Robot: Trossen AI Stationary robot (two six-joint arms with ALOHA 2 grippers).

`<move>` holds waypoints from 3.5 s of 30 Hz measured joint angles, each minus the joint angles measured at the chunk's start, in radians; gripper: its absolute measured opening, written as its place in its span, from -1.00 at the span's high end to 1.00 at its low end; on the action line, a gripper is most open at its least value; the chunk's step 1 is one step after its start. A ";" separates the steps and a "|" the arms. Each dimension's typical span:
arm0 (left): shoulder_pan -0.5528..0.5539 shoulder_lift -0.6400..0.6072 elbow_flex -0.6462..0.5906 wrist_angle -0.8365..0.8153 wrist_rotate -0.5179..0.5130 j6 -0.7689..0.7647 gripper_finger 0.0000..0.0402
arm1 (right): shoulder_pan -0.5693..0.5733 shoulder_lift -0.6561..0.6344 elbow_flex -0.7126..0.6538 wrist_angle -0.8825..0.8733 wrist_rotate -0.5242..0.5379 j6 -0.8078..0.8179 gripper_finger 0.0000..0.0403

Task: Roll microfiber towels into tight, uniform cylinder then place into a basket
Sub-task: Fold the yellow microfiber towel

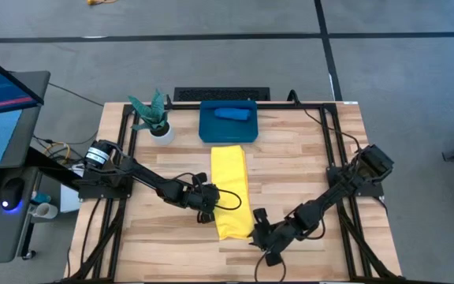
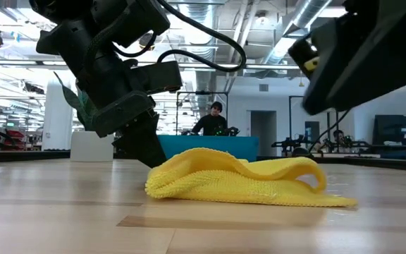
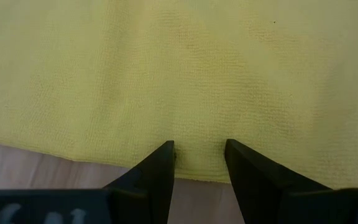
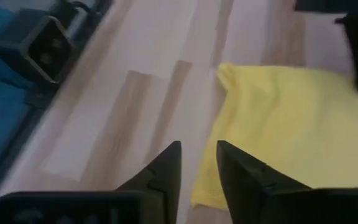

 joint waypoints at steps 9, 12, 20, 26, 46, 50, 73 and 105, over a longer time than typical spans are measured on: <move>0.000 0.000 0.000 0.000 0.001 -0.001 0.31 | -0.037 0.059 -0.001 -0.029 0.030 -0.046 0.19; 0.000 0.000 0.000 0.000 0.001 -0.001 0.31 | -0.036 0.059 0.000 -0.026 0.030 -0.032 0.19; 0.000 0.001 0.000 0.000 0.002 -0.006 0.31 | -0.034 0.087 0.002 -0.018 0.029 0.002 0.19; 0.000 0.001 0.000 -0.003 0.001 -0.006 0.31 | -0.034 0.122 -0.002 -0.025 0.028 0.016 0.19; 0.000 0.002 0.000 -0.011 -0.022 -0.047 0.31 | -0.013 0.118 0.057 -0.095 -0.048 0.068 0.96; 0.000 0.002 0.000 -0.011 -0.024 -0.048 0.31 | 0.001 0.118 0.080 -0.128 -0.040 0.069 0.92; -0.042 -0.010 0.050 -0.045 -0.097 0.066 0.31 | -0.025 0.049 0.130 -0.308 -0.049 0.171 0.05; -0.274 0.021 0.063 0.114 -0.002 0.422 0.31 | 0.059 0.046 0.143 -0.307 0.150 -0.051 0.23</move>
